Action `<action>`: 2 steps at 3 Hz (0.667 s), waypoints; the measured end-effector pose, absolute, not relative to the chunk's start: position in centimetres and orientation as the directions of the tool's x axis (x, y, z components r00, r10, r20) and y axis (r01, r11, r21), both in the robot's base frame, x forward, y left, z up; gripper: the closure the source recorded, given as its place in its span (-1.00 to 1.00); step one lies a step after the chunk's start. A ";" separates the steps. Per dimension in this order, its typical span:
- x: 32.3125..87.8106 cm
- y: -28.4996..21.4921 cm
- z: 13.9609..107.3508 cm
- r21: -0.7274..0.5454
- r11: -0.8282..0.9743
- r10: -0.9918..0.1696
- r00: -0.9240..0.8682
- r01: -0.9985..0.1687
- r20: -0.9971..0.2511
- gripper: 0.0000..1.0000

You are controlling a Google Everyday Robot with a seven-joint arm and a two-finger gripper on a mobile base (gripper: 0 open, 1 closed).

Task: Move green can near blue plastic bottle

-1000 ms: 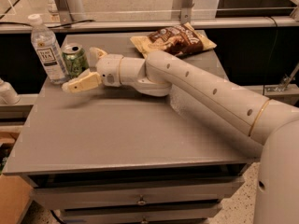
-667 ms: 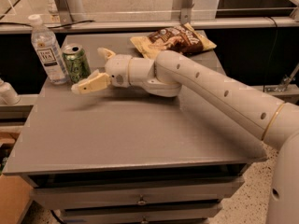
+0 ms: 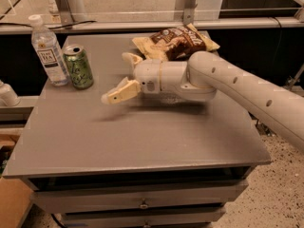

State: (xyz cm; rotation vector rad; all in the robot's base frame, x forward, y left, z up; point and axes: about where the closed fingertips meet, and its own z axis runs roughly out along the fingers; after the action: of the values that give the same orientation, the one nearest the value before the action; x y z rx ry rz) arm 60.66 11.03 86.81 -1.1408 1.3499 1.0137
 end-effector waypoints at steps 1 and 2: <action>58.3 6.4 86.4 -0.032 0.202 -0.123 0.007 -0.979 -0.992 -1.00; 55.9 2.1 85.8 -0.034 0.218 -0.137 0.004 -0.975 -0.991 -1.00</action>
Offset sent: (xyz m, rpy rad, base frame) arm -0.0763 -0.1532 -0.0206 -0.0624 0.0003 -0.0694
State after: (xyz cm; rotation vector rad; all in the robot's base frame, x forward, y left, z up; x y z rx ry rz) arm 55.93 2.10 85.77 -1.1482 1.3899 0.9622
